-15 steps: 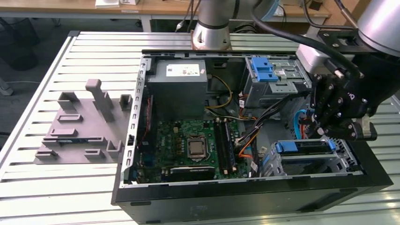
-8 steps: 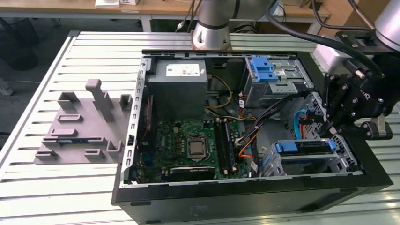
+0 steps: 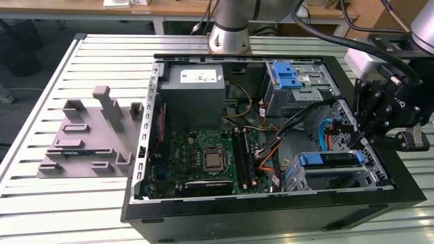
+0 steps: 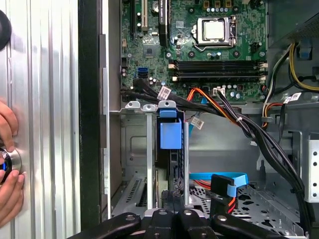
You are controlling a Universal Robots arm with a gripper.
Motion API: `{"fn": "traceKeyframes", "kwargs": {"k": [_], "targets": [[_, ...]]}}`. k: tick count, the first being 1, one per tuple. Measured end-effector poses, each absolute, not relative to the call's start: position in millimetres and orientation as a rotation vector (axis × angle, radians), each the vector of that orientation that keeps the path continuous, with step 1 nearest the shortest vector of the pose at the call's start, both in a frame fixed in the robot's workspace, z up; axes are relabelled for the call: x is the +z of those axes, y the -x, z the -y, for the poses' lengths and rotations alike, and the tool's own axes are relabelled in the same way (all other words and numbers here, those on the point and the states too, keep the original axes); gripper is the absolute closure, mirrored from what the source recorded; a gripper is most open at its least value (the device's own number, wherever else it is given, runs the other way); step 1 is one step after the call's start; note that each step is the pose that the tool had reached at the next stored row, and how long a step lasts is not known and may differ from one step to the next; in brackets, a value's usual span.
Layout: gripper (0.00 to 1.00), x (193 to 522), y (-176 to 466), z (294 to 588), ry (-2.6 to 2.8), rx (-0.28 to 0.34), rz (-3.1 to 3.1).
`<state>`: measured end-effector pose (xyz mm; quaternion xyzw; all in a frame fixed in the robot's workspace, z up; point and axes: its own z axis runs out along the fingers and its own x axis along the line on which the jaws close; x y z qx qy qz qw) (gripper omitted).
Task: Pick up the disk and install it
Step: 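Insert the first disk wire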
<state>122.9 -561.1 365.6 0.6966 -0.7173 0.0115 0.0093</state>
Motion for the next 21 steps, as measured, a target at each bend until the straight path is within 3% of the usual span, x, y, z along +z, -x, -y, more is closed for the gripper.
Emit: {"fn": "traceKeyframes", "kwargs": {"k": [11, 21], "targets": [[0.89, 366, -123, 560, -2.175, 0.036, 2.24], [0.89, 365, -128, 540, -2.174, 0.04, 2.238]]}}
